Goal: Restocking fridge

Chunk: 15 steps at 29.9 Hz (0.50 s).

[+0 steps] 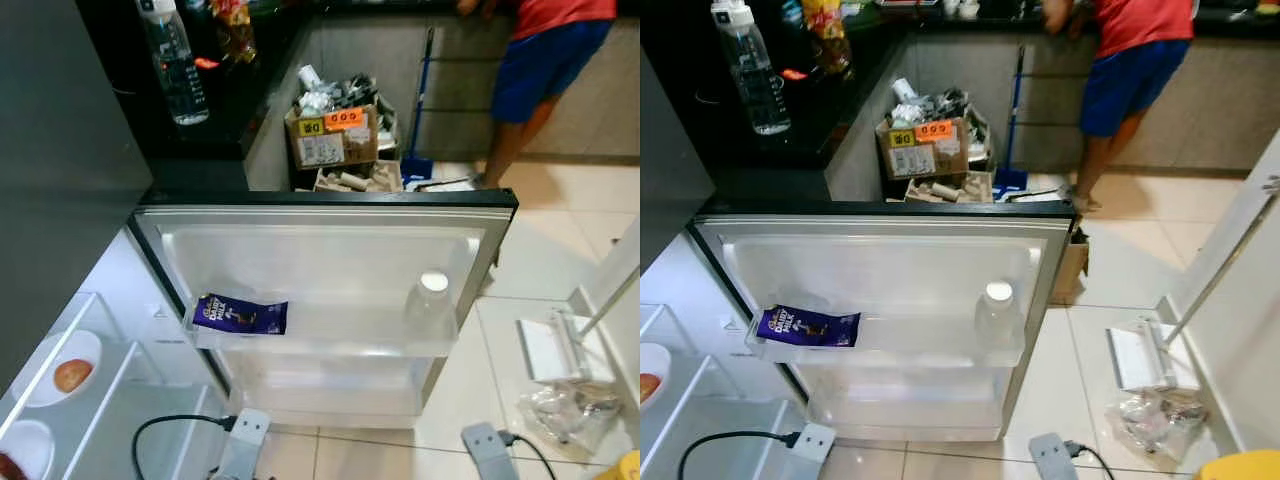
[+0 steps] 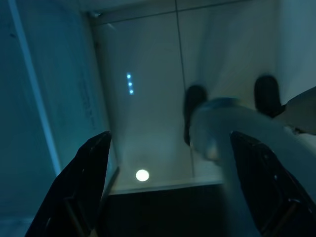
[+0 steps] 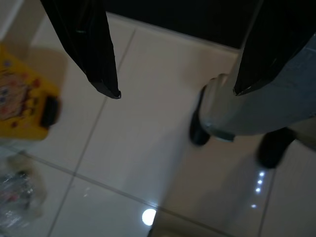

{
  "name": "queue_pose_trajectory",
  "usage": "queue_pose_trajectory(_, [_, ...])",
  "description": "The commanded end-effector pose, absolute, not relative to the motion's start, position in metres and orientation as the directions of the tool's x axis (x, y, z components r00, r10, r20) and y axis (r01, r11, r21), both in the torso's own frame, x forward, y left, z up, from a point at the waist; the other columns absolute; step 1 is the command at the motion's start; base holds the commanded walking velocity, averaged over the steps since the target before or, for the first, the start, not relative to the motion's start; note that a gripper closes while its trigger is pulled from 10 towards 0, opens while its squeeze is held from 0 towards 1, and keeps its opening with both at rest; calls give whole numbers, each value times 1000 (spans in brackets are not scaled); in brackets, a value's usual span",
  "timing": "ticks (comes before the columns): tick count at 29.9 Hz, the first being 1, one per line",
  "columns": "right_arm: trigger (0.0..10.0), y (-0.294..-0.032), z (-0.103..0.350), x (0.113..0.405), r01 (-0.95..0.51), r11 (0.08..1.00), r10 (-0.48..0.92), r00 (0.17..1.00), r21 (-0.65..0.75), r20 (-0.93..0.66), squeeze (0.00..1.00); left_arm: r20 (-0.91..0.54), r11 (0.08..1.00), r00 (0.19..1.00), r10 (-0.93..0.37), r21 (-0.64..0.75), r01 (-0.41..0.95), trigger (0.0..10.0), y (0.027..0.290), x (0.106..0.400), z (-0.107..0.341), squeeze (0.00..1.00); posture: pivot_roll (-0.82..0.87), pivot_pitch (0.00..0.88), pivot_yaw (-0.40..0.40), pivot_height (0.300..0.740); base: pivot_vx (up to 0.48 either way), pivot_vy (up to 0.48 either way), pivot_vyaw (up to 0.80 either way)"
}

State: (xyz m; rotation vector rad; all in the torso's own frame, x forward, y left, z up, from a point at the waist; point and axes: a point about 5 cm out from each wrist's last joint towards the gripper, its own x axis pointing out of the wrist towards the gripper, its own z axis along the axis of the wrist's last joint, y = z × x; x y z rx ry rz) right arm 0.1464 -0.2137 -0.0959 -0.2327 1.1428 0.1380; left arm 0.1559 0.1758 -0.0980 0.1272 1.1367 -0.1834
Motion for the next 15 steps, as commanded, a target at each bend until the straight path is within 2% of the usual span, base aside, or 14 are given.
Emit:
queue_pose_trajectory(1, [10000,-209,-95,151,-224,969,1,425,-104,-905,0,-912,982,405,-68,12,191,10000,180,152,-99,0,-76,0,-4,740,0,-322,712])
queue_pose_trajectory(2, [10000,-209,-95,151,-216,971,1,425,-101,-905,0,-912,982,404,-68,11,191,10000,180,152,-99,0,-77,0,-3,740,0,-330,563])
queue_pose_trajectory(15, [10000,-216,-95,149,-183,975,-38,421,-126,-906,0,-914,980,400,-70,11,197,10000,181,153,-99,0,-97,0,9,740,0,-407,0])
